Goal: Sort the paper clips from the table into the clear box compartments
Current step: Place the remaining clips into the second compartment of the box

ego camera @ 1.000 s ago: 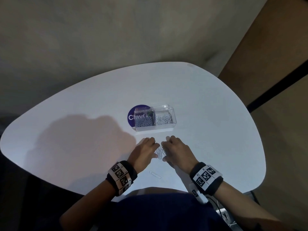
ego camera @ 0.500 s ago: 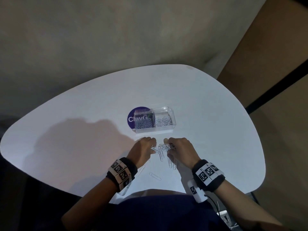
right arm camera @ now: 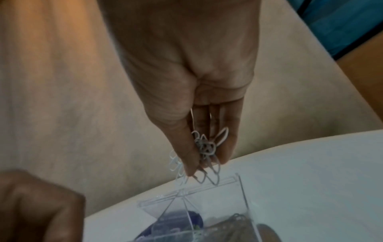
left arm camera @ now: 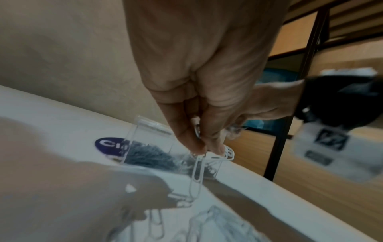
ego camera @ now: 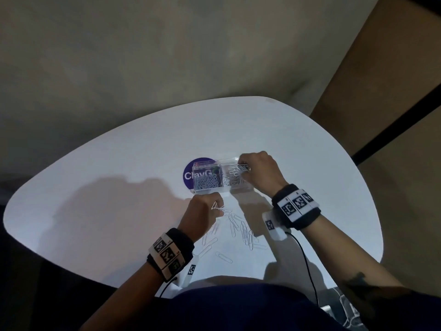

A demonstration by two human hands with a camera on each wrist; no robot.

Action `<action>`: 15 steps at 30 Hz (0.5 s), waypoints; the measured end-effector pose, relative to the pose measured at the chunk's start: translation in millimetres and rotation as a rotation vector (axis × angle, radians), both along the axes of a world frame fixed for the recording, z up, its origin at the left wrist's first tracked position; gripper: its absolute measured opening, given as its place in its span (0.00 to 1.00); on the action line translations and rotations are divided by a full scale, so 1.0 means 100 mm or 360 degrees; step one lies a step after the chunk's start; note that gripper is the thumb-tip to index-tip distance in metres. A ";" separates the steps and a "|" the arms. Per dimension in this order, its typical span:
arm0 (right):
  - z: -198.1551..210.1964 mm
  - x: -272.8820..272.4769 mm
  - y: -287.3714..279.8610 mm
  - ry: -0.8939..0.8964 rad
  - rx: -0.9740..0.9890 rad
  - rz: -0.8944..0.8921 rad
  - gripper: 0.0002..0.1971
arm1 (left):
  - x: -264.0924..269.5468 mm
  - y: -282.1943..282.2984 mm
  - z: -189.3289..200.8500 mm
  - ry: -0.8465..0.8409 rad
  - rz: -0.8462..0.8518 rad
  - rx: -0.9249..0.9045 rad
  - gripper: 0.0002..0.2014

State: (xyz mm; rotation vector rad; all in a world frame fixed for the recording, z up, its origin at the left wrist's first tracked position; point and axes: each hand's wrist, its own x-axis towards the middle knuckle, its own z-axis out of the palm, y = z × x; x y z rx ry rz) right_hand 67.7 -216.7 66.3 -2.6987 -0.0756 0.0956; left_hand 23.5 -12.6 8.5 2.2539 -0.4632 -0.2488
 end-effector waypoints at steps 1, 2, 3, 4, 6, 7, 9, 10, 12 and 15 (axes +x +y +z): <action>-0.02 0.08 0.04 0.0009 -0.0076 0.0030 0.12 | 0.01 -0.01 0.03 -0.0015 0.0003 -0.0051 0.12; -0.04 0.14 0.08 0.0034 -0.0138 0.0058 0.14 | 0.02 -0.03 0.07 -0.0033 0.0003 -0.0092 0.12; -0.05 0.20 0.11 0.0069 -0.0186 0.0083 0.15 | 0.03 -0.04 0.10 -0.0042 0.0008 -0.0126 0.11; -0.08 0.24 0.14 0.0105 -0.0229 0.0105 0.16 | 0.04 -0.06 0.13 -0.0030 0.0024 -0.0156 0.11; -0.15 0.29 0.17 0.0189 -0.0326 0.0146 0.17 | 0.06 -0.08 0.19 0.0028 0.0062 -0.0203 0.10; -0.18 0.30 0.18 0.0233 -0.0372 0.0169 0.16 | 0.07 -0.09 0.22 0.0044 0.0076 -0.0220 0.09; -0.23 0.30 0.19 0.0269 -0.0411 0.0198 0.15 | 0.10 -0.10 0.26 0.0085 0.0108 -0.0236 0.09; -0.25 0.30 0.17 0.0264 -0.0391 0.0199 0.15 | 0.13 -0.12 0.28 0.0120 0.0129 -0.0238 0.09; -0.24 0.29 0.11 0.0256 -0.0260 0.0175 0.16 | 0.20 -0.16 0.31 0.0184 0.0172 -0.0229 0.08; -0.15 0.22 -0.05 0.0139 0.0005 0.0066 0.14 | 0.36 -0.27 0.37 0.0243 0.0216 -0.0185 0.09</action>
